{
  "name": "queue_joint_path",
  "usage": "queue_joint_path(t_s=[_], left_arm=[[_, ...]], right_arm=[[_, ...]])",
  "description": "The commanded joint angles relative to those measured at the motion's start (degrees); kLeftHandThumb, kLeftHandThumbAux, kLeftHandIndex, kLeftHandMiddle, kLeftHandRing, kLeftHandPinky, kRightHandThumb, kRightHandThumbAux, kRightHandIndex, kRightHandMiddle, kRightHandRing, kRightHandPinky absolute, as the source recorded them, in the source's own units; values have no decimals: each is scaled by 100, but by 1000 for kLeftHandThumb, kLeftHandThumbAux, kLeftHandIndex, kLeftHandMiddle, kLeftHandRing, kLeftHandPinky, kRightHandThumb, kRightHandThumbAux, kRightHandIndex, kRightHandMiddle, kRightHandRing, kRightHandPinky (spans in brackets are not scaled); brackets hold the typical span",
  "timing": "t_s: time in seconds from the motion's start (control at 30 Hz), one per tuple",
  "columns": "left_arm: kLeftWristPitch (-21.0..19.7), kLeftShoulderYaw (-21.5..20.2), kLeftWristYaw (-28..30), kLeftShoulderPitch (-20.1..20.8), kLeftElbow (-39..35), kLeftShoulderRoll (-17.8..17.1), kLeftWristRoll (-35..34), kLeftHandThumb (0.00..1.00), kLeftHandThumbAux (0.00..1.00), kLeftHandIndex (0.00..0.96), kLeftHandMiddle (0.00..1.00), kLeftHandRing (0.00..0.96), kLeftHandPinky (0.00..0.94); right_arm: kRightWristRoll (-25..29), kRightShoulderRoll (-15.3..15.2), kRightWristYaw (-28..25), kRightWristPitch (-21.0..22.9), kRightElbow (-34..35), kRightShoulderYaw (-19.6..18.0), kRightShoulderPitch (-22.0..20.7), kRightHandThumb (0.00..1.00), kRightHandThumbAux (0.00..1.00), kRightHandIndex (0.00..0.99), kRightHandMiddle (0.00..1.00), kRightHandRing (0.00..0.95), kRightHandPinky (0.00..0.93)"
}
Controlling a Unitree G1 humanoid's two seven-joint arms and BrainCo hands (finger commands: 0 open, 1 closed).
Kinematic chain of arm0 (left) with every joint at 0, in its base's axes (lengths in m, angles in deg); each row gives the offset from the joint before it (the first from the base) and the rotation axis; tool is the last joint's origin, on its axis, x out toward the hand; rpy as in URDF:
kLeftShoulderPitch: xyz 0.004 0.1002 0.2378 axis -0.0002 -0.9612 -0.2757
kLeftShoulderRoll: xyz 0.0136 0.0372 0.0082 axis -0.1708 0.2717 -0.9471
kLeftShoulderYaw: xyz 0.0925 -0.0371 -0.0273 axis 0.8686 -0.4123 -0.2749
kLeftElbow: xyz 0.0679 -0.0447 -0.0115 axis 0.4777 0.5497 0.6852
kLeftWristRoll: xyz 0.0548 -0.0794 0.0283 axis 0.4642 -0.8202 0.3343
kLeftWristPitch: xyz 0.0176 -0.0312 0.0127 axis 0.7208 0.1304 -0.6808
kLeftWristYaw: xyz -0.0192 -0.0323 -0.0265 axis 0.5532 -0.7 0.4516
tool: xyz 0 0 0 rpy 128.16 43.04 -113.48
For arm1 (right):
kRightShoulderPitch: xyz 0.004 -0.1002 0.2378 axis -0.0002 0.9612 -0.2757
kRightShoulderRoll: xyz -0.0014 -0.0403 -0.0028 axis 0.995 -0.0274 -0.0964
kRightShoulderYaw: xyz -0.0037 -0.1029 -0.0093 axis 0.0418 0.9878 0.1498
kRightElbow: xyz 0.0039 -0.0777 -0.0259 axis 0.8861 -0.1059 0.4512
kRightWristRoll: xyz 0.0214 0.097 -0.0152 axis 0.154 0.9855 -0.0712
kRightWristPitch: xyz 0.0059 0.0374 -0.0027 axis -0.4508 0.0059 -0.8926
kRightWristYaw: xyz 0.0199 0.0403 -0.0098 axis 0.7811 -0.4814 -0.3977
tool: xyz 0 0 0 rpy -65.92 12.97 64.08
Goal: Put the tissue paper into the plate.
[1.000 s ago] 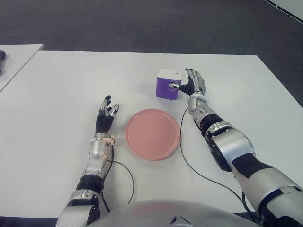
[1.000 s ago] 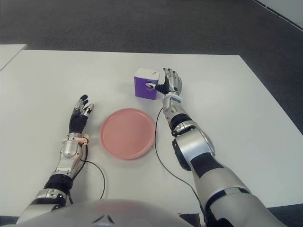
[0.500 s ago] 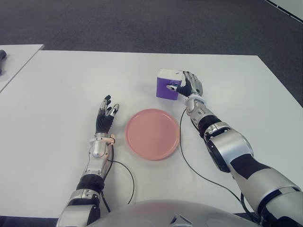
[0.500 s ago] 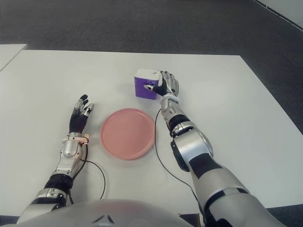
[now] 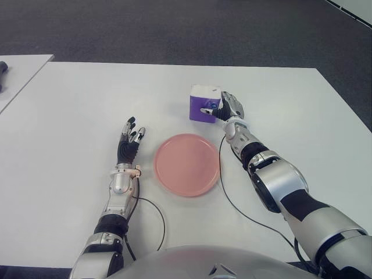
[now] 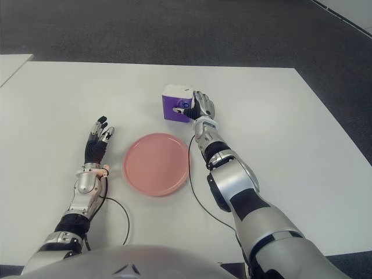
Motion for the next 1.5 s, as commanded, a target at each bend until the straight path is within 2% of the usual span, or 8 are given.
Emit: queue_joint_path(t_s=[0.03,0.37,0.93,1.5], left_arm=[[-124,76,-84,-238,297,54,108,0,401,0,0,0,0],[-93,66,-49,-206,351,94,50,0,412,0,0,0,0],[43,65,-164,-142,540,98,113,0,398,0,0,0,0],[325,64,-146,-109,689,86,82,0,402,0,0,0,0]], right_arm=[[23,59,-165,-201,-52,46,186,169,376,0,0,0,0],[-34,28,-314,-470,-54,153,228,177,407,0,0,0,0],[-58,15,-417,-644,-70,262,279,158,433,0,0,0,0],[333,74,-672,-845,-55,-155,363,186,433,0,0,0,0]])
